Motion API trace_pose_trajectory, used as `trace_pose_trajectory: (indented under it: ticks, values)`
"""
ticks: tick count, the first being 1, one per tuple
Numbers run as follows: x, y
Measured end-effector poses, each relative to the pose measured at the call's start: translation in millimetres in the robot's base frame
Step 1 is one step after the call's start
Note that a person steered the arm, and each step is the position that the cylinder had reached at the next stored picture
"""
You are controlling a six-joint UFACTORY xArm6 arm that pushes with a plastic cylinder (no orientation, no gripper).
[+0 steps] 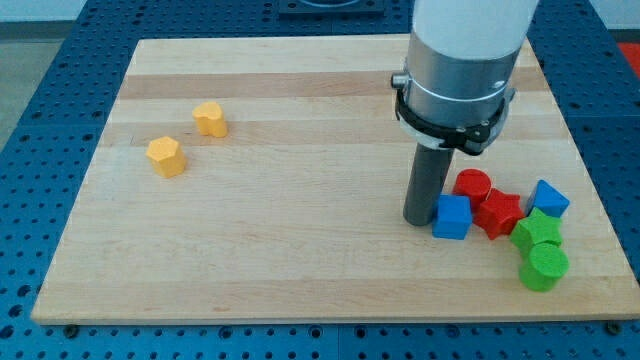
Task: Push the yellow hexagon to the bottom left of the yellow heart
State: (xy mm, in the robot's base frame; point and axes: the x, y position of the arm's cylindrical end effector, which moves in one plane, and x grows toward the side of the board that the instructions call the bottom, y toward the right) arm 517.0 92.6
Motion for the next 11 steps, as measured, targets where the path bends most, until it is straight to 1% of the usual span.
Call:
trace_pose_trajectory:
  ticks: [1, 2, 3, 6, 8, 11]
  values:
    - [0.3, 8.8]
    - [0.3, -2.1]
    - [0.3, -48.0]
    - [-8.6, -212.6]
    - [-32.3, -286.0]
    - [-84.5, -305.0]
